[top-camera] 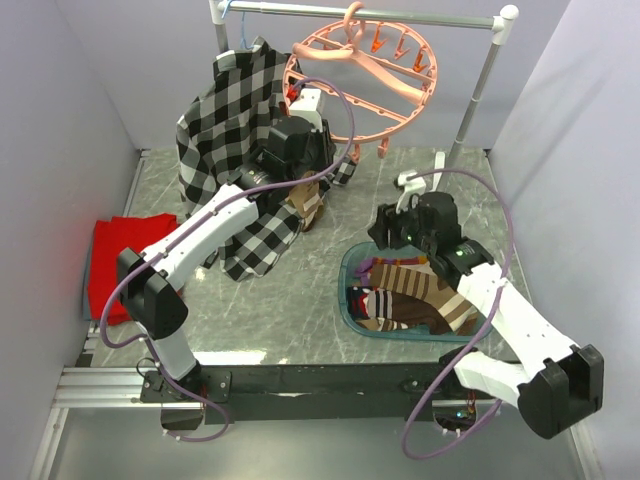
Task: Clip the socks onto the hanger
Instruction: Pick up the sock from the bin.
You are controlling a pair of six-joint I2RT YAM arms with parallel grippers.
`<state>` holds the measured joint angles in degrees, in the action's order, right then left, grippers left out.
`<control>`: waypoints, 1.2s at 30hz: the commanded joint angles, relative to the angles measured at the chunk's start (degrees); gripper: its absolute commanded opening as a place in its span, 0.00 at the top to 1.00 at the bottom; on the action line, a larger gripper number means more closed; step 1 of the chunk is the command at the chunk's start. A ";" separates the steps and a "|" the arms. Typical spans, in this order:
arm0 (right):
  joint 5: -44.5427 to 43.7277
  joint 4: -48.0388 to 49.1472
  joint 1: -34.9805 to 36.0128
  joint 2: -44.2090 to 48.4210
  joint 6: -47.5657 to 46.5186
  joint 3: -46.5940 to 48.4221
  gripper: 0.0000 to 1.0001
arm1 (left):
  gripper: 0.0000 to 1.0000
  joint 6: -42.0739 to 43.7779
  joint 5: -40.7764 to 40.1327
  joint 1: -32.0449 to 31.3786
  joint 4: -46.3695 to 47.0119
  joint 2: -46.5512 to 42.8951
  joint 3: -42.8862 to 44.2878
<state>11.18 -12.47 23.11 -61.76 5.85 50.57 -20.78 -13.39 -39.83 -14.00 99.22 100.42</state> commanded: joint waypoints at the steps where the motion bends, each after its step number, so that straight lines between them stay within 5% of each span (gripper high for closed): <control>1: -5.11 -15.81 0.53 -0.64 -5.31 -0.03 0.41 | 0.99 1.00 -0.76 -0.07 2.14 -1.40 0.92; 9: -6.43 -19.34 2.81 -7.32 -10.33 -0.21 0.53 | 0.99 0.39 0.03 -0.07 0.99 -0.96 1.79; 27: -13.02 -18.03 8.00 -23.75 -12.70 0.94 0.62 | 0.99 0.12 0.64 0.02 -0.33 -1.75 1.36; 36: -12.67 -17.68 8.53 -23.59 -13.05 0.50 0.88 | 0.99 -0.23 0.73 0.02 -0.06 -2.19 0.74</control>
<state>-0.93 -30.46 31.14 -85.71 -6.61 50.37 -20.69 -13.17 -39.83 -14.48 99.22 100.42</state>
